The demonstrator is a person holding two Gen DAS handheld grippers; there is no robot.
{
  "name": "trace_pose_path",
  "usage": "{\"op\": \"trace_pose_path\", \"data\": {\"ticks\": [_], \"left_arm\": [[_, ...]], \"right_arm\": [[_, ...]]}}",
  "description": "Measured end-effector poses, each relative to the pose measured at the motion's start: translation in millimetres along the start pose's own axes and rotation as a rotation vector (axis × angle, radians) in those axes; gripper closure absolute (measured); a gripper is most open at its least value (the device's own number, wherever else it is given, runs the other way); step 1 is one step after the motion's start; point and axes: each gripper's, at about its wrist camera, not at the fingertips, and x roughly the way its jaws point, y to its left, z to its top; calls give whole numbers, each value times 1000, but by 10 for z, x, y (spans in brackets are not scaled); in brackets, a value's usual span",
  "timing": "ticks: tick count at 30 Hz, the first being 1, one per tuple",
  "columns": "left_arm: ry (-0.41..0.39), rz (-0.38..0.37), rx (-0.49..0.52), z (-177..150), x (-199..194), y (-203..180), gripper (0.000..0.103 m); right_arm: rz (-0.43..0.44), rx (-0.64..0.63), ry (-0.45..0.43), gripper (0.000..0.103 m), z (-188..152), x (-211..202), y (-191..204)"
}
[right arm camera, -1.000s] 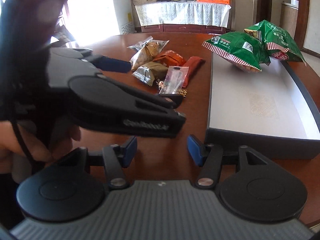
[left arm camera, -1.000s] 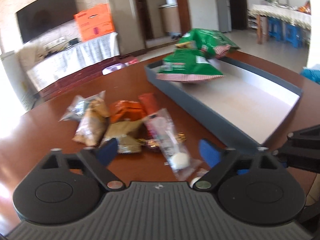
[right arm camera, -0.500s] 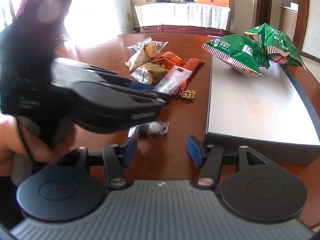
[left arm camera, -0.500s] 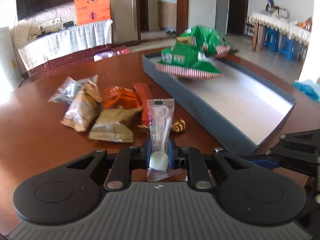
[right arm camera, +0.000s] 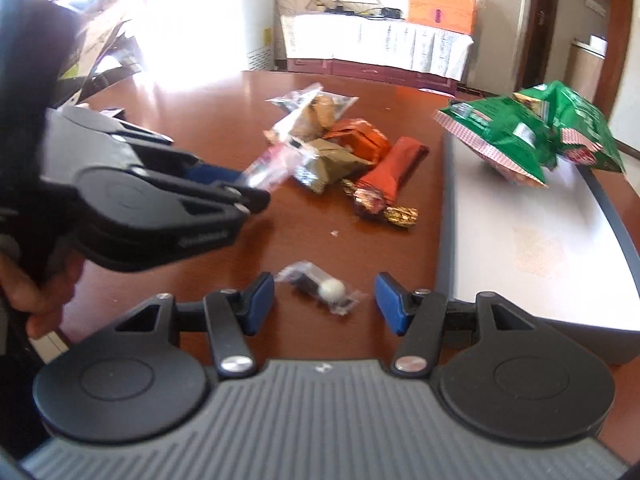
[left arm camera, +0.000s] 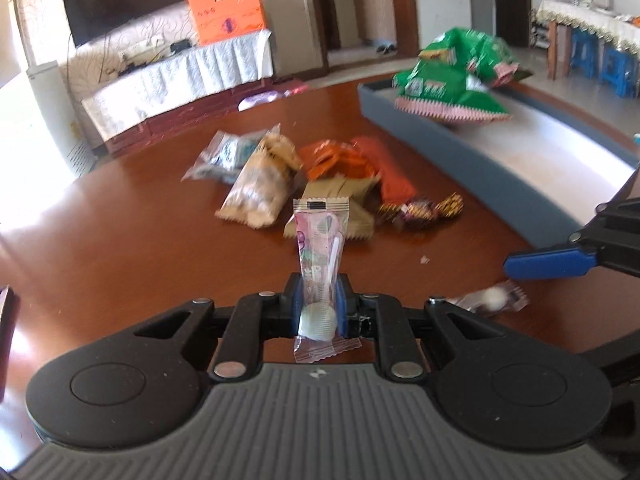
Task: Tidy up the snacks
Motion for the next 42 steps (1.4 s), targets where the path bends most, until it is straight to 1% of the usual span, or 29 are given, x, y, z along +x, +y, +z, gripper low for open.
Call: {"op": "trace_pose_path", "data": {"ticks": [2,3,4,6,8,14,19,21,22,24,26,30,33,38,42], "left_arm": [[0,9,0,-8,9,-6,83],[0,9,-2,-9,3,-3,83],[-1,10,-1,-16,0,-1,83],[-3,15,7,-18,-7,-27,83],[-3,15,5,-15,-13,-25,82],[-11,28,13,0,-16,-54,82],[-14,63,1,14,-3,-58,83],[-28,85,5,27,-16,-57,83],[-38,95,8,33,-28,-58,83],[-56,102,5,47,-54,-52,83],[-57,102,6,54,-56,-57,83],[-26,116,35,26,7,-104,83],[-28,122,39,8,12,-107,83],[-45,120,39,25,-29,-115,83],[-39,120,48,24,-18,-140,83]], "right_arm": [[-2,-28,-1,46,-8,9,36],[3,-32,1,48,6,11,34],[5,-30,2,62,11,3,30],[-3,-43,4,70,7,-17,41],[-6,-54,5,74,0,-32,47],[-14,-37,2,76,9,-90,15],[-2,7,-48,77,38,-197,-46],[3,23,-67,77,61,-230,-68],[6,29,-77,81,76,-243,-80],[11,40,-90,81,95,-273,-100],[19,46,-102,81,109,-311,-120],[17,41,-64,81,94,-228,-131],[11,32,-62,82,96,-222,-116],[22,86,-131,82,134,-357,-181],[35,101,-150,82,163,-392,-199]]}}
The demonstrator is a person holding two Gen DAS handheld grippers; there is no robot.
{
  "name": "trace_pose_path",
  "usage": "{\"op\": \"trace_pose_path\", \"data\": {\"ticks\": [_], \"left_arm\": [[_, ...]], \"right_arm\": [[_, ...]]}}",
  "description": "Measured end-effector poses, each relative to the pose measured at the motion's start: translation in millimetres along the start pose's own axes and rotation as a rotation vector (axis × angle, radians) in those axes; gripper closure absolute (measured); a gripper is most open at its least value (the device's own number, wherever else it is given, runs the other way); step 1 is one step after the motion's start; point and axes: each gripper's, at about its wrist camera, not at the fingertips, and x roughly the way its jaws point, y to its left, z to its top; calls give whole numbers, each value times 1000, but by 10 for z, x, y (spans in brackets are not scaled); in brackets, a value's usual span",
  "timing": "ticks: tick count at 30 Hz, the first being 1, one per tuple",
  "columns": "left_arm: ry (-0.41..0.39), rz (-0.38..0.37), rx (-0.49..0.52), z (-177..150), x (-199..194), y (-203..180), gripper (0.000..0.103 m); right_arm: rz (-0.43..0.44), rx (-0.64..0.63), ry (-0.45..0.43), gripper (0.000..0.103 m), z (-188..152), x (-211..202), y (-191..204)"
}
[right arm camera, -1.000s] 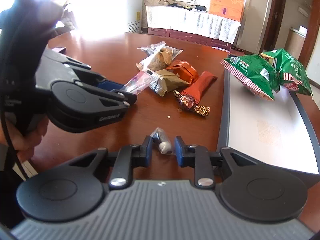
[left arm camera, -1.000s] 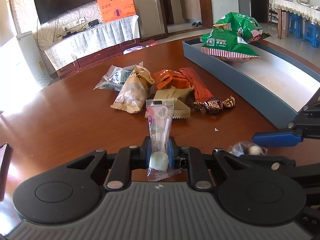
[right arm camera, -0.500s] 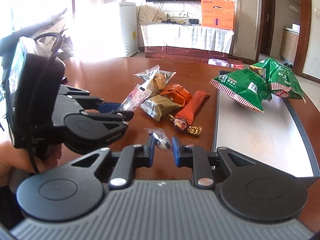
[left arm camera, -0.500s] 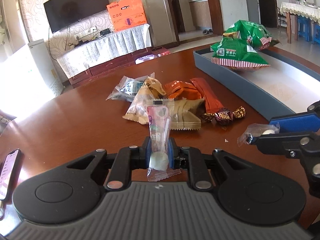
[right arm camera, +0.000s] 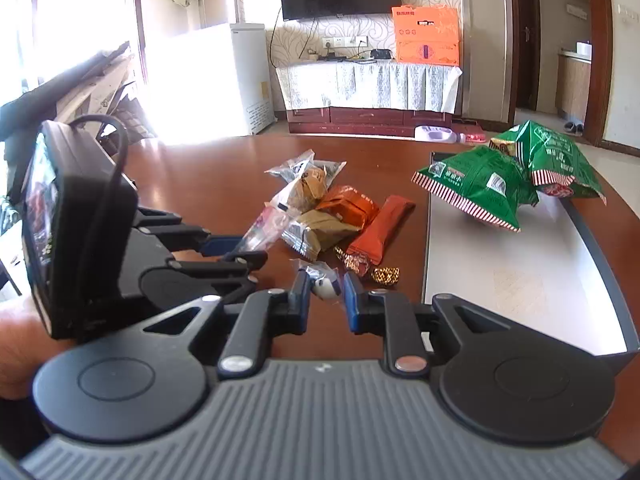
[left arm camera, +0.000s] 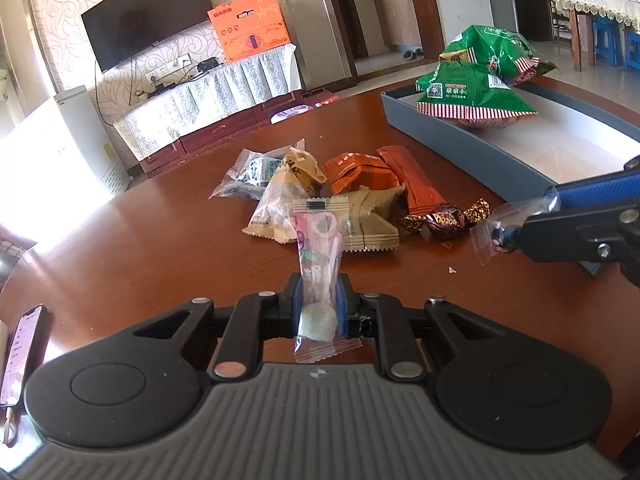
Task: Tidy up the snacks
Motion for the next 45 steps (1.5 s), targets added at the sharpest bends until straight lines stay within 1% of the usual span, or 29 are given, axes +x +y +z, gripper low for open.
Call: {"op": "trace_pose_path", "data": {"ticks": [4,8,14,23,37,40,43,45], "left_arm": [[7,6,4,-12,19,-7,83],[9,5,-13,-4,21,16,83],[16,11,-15,-4,32,16,83],[1,2,-25,77,4,-37,83],[4,28,-37,105,-5,-27,83],[13,43,-25,102,8,-27,83],[12,53,-56,106,3,75,83],[14,62,-72,98,5,139,83]], "right_arm": [[9,-11,12,82,5,25,37],[11,-14,8,82,11,11,50],[12,-7,31,82,-19,55,24],[17,11,-6,82,2,-11,-9],[20,33,-51,82,65,-137,-91],[10,29,-29,82,49,-102,-116],[31,2,50,81,-20,4,-114],[53,-42,95,81,-76,69,-55]]}}
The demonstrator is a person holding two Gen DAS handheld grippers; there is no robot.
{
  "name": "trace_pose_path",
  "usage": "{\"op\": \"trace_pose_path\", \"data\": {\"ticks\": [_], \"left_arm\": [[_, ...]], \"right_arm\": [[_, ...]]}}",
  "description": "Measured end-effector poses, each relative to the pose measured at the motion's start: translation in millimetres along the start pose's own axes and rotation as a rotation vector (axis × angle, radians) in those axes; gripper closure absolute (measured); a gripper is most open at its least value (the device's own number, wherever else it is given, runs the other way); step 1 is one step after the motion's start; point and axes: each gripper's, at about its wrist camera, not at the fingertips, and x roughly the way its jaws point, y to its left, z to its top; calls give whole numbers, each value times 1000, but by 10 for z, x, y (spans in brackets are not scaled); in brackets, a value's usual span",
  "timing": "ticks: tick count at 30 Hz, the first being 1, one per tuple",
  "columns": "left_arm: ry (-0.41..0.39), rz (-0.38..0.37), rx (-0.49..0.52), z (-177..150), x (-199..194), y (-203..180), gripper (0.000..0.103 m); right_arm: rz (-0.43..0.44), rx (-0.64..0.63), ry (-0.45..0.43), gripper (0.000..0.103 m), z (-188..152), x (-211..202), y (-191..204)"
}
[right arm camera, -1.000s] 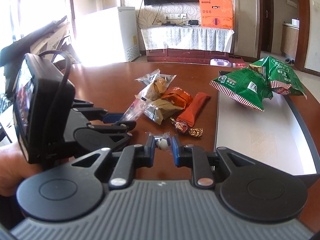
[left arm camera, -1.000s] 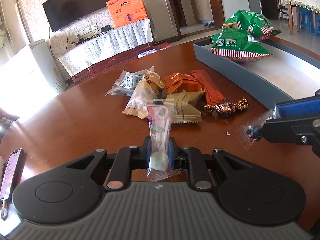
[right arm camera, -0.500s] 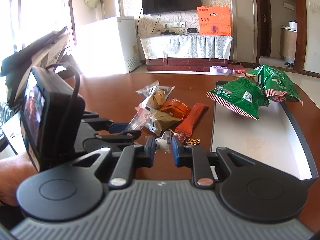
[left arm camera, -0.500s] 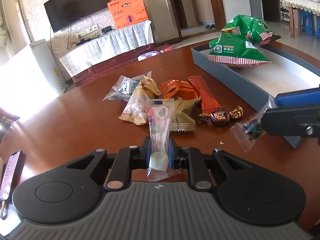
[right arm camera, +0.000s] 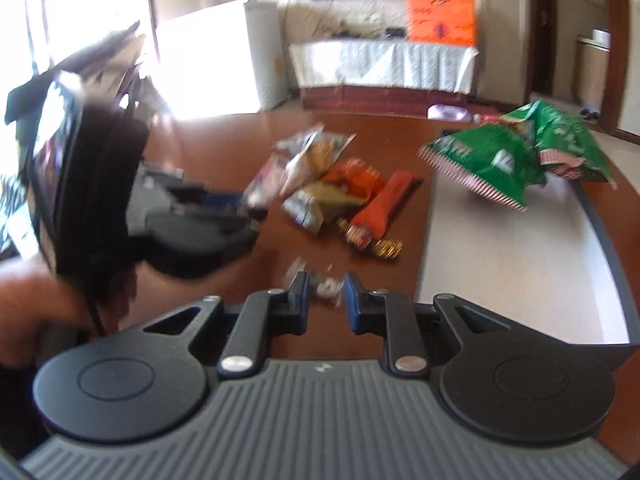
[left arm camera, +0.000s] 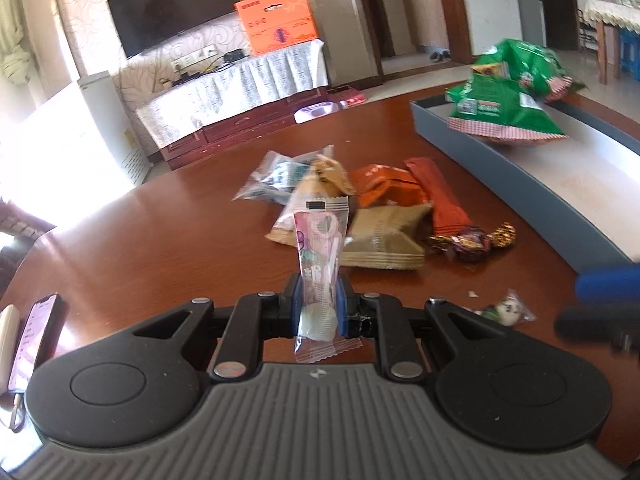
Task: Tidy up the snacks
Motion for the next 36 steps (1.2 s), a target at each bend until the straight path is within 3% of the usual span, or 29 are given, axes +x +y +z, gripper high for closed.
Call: {"op": "trace_pose_path", "data": {"ticks": [5,12,17,19,22,30,36], "left_arm": [[18,-7,-17,-24,18,53,82],[9,-23,-26,-8,-12,65,82],[15,-33,-48,6,-16,114,82],[15,-35,-50,12,-22,117,82],[14,-39,-56,23,-26,132,82],[17,-44,-59,45,-39,105,82],[-10,-42,-42,74,-90,2,82]], "right_arm": [[-48,-126,63,80,-23,203,137],[-94,-310,115,53,24,430,243],[-58,-393,150,55,116,501,322],[-56,-370,173,75,171,542,289],[-63,-327,186,84,196,556,259],[-33,-55,69,85,146,235,35],[-46,2,-52,85,111,-105,56]]}}
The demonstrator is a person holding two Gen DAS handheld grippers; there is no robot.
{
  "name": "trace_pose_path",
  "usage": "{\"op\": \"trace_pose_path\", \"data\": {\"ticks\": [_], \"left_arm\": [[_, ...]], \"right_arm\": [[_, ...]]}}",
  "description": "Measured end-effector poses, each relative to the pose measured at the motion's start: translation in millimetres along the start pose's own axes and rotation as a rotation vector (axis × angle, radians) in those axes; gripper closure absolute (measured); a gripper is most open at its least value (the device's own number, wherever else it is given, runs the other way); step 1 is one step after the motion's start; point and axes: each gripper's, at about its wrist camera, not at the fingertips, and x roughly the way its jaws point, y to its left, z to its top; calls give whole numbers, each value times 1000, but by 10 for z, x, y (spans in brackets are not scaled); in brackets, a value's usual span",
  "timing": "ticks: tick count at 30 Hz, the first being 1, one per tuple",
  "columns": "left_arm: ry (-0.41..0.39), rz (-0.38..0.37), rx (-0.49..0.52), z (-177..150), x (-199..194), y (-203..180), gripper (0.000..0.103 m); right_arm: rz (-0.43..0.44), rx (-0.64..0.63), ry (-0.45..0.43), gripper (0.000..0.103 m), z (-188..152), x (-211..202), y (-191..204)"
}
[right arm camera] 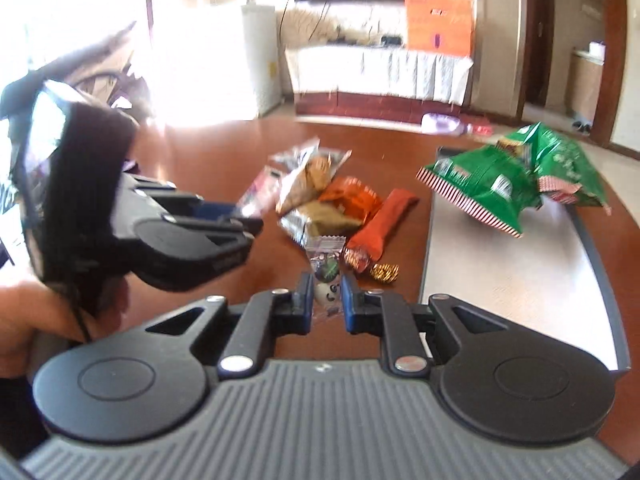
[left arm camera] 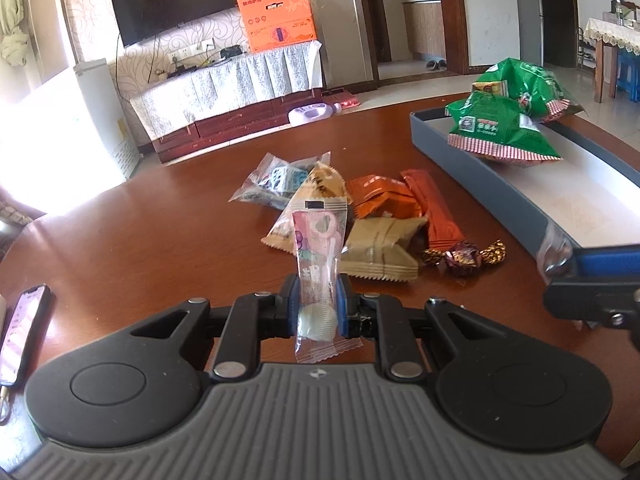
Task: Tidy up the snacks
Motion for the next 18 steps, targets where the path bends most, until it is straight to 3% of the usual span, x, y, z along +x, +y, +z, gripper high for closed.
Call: {"op": "trace_pose_path", "data": {"ticks": [8,18], "left_arm": [[-53,1,12,102,-76,-187,82],[-89,-25,29,217,-114,-432,82]], "right_arm": [[-10,19,-95,85,75,-279,-64],[-46,63,-141,85,93,-464,-269]]}}
